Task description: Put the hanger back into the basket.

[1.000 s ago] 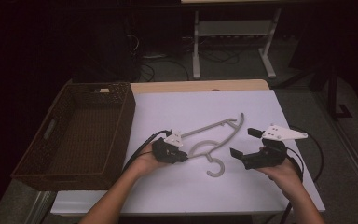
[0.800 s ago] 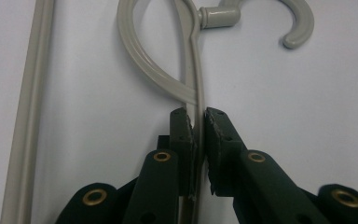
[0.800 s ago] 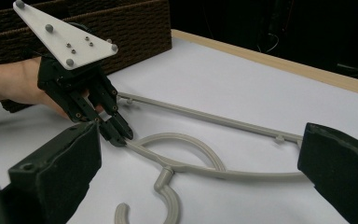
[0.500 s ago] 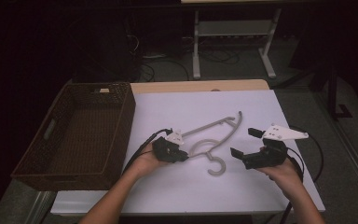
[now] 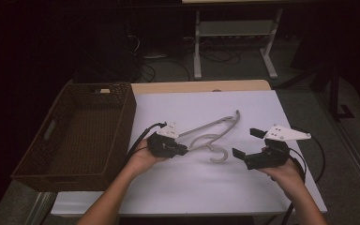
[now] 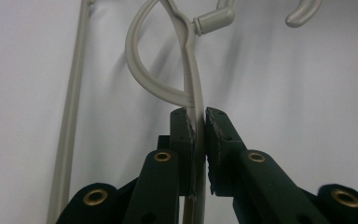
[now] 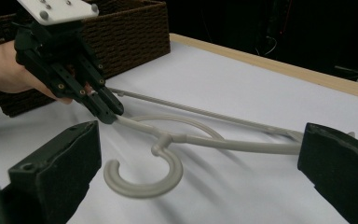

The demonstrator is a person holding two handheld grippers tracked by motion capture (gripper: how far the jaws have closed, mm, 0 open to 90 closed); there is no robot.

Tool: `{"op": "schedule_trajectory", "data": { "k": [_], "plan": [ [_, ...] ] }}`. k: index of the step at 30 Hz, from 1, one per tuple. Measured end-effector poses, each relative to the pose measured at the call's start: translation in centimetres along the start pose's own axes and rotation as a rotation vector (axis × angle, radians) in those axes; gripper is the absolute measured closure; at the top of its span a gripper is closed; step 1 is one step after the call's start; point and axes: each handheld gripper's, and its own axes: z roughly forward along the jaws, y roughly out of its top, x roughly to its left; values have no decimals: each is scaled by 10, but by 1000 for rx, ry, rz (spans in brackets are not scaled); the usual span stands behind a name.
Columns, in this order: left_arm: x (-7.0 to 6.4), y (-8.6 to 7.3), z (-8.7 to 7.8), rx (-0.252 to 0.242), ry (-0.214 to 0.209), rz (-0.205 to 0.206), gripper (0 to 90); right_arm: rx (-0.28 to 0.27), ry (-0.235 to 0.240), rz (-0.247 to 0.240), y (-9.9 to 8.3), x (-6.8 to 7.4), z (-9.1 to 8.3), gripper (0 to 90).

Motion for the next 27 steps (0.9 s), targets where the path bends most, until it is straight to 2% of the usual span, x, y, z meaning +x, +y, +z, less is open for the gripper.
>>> {"op": "schedule_trajectory", "data": {
  "k": [8,10,18,24,27],
  "plan": [
    [4,3,-16,-66,-1,-27,827,-8,-4,9,1,-1,-1,0],
    [5,4,-20,-82,1,-46,827,-9,-4,8,1,-1,-1,0],
    [5,8,-33,-112,18,-60,828,-7,-5,5,1,-1,-1,0],
    [5,13,-46,-155,31,-73,830,-7,-6,7,1,-1,-2,0],
    [4,15,-51,-150,41,-69,830,-8,-6,6,1,-1,-2,0]
  ]
}}
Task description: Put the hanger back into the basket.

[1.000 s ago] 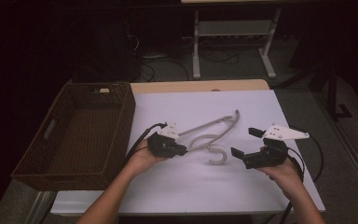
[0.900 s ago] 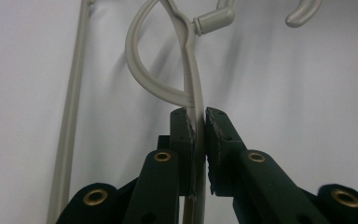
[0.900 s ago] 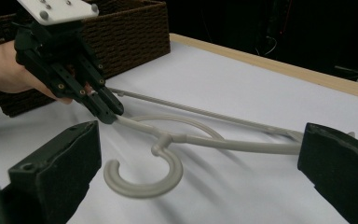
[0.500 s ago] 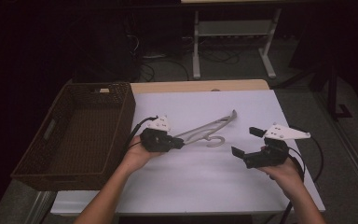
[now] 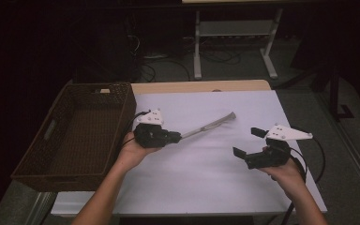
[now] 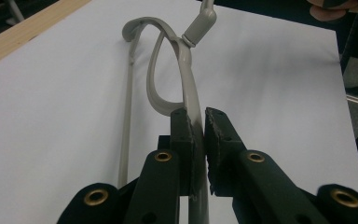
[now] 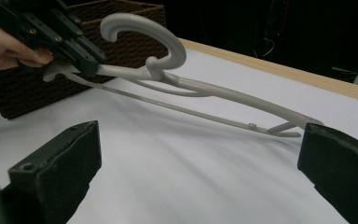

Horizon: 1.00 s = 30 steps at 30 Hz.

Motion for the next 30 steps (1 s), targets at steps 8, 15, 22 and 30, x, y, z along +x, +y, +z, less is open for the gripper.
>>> {"op": "schedule_trajectory", "data": {
  "k": [8,15,22,30],
  "plan": [
    [-4,8,-7,-10,13,13,829,-6,-3,-3,1,0,0,0],
    [-5,18,-20,-29,19,4,829,-10,-6,-1,2,0,-2,0],
    [-7,32,-40,-55,31,10,829,-13,-8,-3,2,-1,-3,0],
    [-6,39,-64,-75,45,3,829,-20,-13,0,3,-1,-3,0]
  ]
}}
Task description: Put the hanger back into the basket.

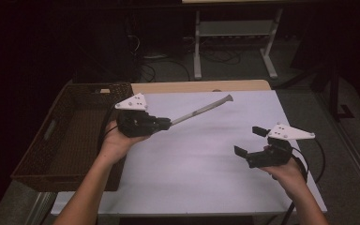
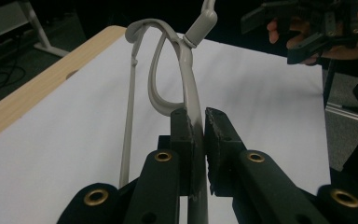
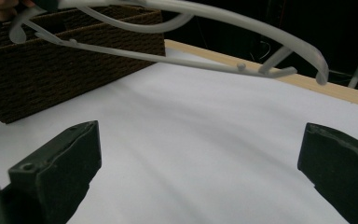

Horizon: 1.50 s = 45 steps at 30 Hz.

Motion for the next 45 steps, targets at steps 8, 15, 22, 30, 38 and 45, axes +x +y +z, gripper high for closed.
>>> {"op": "schedule_trajectory", "data": {
  "k": [8,15,22,30,38,45],
  "plan": [
    [3,5,-29,-11,31,2,829,1,0,-2,1,1,0,0],
    [9,3,-56,-31,53,-14,829,3,1,-1,1,1,1,0],
    [16,-1,-86,-62,88,-35,829,6,1,-2,0,2,2,0],
    [24,-11,-120,-90,135,-55,828,13,3,-1,0,2,3,0],
    [29,-24,-153,-104,187,-82,828,11,0,3,0,2,3,0],
    [34,-39,-183,-114,246,-104,828,14,-1,3,-1,2,3,0]
  ]
}}
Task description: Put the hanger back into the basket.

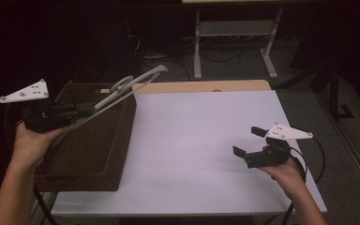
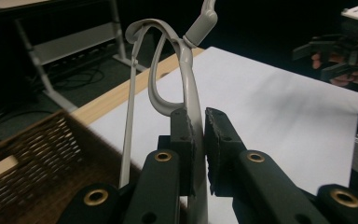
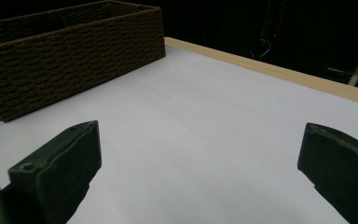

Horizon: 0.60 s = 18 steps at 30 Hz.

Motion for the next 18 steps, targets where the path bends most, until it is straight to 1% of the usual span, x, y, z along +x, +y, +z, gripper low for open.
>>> {"op": "schedule_trajectory", "data": {
  "k": [3,7,8,11,14,16,18],
  "plan": [
    [7,-7,-13,-4,23,-17,828,1,-3,4,0,-1,0,0],
    [18,-18,-29,12,56,-36,828,-1,-5,4,0,-1,0,0],
    [20,-21,-33,16,62,-46,828,0,-6,7,-1,-1,0,0],
    [26,-31,-44,30,80,-59,828,-1,-7,7,-1,-1,0,0],
    [31,-39,-53,47,97,-67,828,1,-9,4,-1,-2,1,0],
    [34,-45,-58,51,106,-83,828,7,-9,6,-1,-2,2,0],
    [36,-51,-61,65,116,-84,828,8,-9,3,-1,-2,2,0]
  ]
}}
